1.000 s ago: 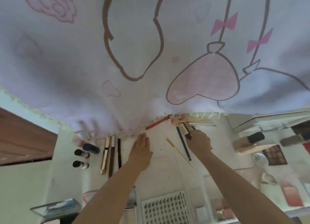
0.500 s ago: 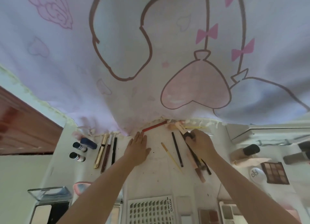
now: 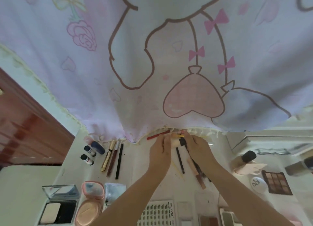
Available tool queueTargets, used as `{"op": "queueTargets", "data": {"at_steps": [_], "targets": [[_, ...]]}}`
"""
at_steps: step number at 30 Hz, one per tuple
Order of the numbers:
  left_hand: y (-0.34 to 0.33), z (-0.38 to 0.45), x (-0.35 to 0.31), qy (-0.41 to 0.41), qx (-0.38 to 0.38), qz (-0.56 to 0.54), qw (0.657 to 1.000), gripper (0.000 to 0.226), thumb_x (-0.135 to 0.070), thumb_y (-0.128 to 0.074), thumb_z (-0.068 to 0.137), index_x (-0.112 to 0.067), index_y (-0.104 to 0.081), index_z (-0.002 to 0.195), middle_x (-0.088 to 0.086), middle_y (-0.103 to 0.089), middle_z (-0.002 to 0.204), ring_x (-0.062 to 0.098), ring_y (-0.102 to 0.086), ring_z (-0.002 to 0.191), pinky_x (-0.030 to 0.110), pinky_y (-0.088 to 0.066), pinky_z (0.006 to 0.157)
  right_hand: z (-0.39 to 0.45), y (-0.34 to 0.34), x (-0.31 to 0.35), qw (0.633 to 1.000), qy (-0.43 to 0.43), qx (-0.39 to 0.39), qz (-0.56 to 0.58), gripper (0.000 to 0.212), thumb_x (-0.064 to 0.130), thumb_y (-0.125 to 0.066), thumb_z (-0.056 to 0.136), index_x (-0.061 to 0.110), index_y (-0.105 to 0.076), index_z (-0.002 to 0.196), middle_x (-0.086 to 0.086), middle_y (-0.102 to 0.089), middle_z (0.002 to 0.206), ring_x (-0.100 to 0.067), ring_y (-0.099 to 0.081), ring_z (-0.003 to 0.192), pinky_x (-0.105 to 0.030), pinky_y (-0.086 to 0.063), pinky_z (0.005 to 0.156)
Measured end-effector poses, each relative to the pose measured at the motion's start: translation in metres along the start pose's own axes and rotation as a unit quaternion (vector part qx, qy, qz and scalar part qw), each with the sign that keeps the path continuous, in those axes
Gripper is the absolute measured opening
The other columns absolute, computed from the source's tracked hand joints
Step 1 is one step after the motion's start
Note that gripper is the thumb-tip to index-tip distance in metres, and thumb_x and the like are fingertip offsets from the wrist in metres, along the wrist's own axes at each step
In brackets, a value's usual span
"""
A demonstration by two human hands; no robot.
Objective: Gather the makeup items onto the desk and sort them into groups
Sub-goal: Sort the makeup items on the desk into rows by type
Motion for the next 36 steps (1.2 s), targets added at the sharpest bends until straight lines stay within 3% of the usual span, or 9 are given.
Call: {"op": "queueTargets", "data": {"at_steps": [3, 9, 12, 16, 19, 23, 26, 30, 36], "targets": [[0.009, -0.005, -0.009, 0.001, -0.037, 0.020, 0.999, 0.028, -0.020, -0.031, 0.098, -0.017, -0.051, 0.078, -0.012, -0.045, 0.059, 0.000, -0.044, 0.051, 0.012, -0.035, 0.052, -0.005, -0.004, 0.006, 1.000, -0.019, 0.007, -0.010, 0.053, 0.040, -0.035, 0.094, 0.003, -0.065, 0.071, 0.005, -0.039, 0.047, -0.004, -0.035, 0.037, -0.012, -0.030, 0.038], [0.019, -0.001, -0.022, 0.059, -0.020, -0.001, 0.998, 0.043, -0.029, -0.028, 0.098, -0.022, -0.041, 0.058, -0.007, -0.036, 0.051, 0.008, -0.033, 0.046, 0.021, -0.027, 0.048, -0.021, 0.006, 0.035, 0.994, 0.097, -0.042, 0.016, 0.050, 0.022, -0.037, 0.096, 0.011, -0.048, 0.049, 0.008, -0.030, 0.041, -0.007, -0.031, 0.035, -0.014, -0.027, 0.038], [0.012, -0.007, -0.011, 0.202, 0.031, -0.089, 0.975, 0.040, -0.032, -0.030, 0.097, -0.016, -0.045, 0.065, -0.006, -0.036, 0.044, 0.009, -0.031, 0.038, 0.021, -0.026, 0.038, -0.030, 0.008, 0.048, 0.979, 0.190, -0.052, -0.042, 0.053, 0.033, -0.033, 0.090, -0.006, -0.057, 0.063, 0.004, -0.033, 0.046, -0.009, -0.029, 0.043, -0.015, -0.032, 0.045], [0.002, -0.020, -0.010, 0.331, 0.112, -0.186, 0.918, 0.041, -0.032, -0.030, 0.097, -0.013, -0.042, 0.064, -0.010, -0.029, 0.031, 0.004, -0.023, 0.025, 0.013, -0.018, 0.030, -0.033, 0.013, 0.061, 0.949, 0.302, -0.003, -0.089, 0.030, 0.036, -0.034, 0.083, 0.011, -0.042, 0.069, 0.012, -0.031, 0.054, -0.004, -0.028, 0.047, -0.012, -0.035, 0.051], [0.011, -0.013, -0.017, 0.278, 0.104, -0.213, 0.931, 0.034, -0.028, -0.033, 0.098, -0.015, -0.046, 0.069, -0.009, -0.029, 0.039, 0.004, -0.023, 0.031, 0.015, -0.019, 0.033, -0.023, 0.014, 0.049, 0.946, 0.277, 0.107, -0.128, 0.007, 0.014, -0.043, 0.091, 0.020, -0.043, 0.091, 0.004, -0.048, 0.070, -0.004, -0.041, 0.055, -0.012, -0.038, 0.058], [0.017, -0.010, -0.024, 0.182, 0.131, -0.181, 0.958, 0.025, -0.021, -0.038, 0.097, -0.018, -0.053, 0.077, -0.002, -0.042, 0.057, 0.006, -0.040, 0.046, 0.016, -0.034, 0.046, -0.015, 0.025, 0.040, 0.962, 0.220, 0.159, -0.005, 0.043, -0.010, -0.045, 0.085, 0.031, -0.047, 0.096, 0.012, -0.058, 0.090, 0.004, -0.062, 0.074, -0.008, -0.046, 0.063], [0.025, -0.008, -0.027, 0.124, 0.098, -0.134, 0.978, 0.021, -0.016, -0.045, 0.094, -0.018, -0.057, 0.076, -0.003, -0.051, 0.054, 0.002, -0.047, 0.042, 0.015, -0.040, 0.044, -0.010, 0.023, 0.033, 0.970, 0.112, 0.194, 0.089, 0.020, 0.010, -0.044, 0.093, 0.027, -0.053, 0.096, 0.008, -0.068, 0.068, -0.005, -0.062, 0.053, -0.014, -0.042, 0.044], [0.032, -0.007, -0.036, 0.070, 0.062, -0.107, 0.990, 0.021, -0.013, -0.051, 0.090, -0.019, -0.059, 0.071, -0.009, -0.055, 0.044, 0.001, -0.050, 0.039, 0.013, -0.041, 0.040, -0.007, 0.019, 0.038, 0.982, 0.120, 0.145, -0.020, 0.029, 0.023, -0.043, 0.095, 0.023, -0.054, 0.069, 0.011, -0.058, 0.042, 0.001, -0.047, 0.035, -0.007, -0.034, 0.039], [0.040, -0.007, -0.033, 0.094, 0.042, -0.116, 0.988, 0.023, -0.019, -0.051, 0.091, -0.014, -0.057, 0.069, -0.006, -0.055, 0.046, 0.004, -0.047, 0.036, 0.016, -0.040, 0.038, -0.016, 0.022, 0.049, 0.965, 0.209, 0.145, 0.069, 0.045, 0.000, -0.059, 0.082, 0.039, -0.047, 0.101, 0.017, -0.053, 0.103, 0.011, -0.058, 0.081, -0.009, -0.048, 0.064]]}}
Point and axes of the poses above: each hand's wrist, its own z-axis towards the middle knuckle, its own y-axis out of the back of the hand, x = y × z, the point moved 7 cm from there along z, towards the middle knuckle
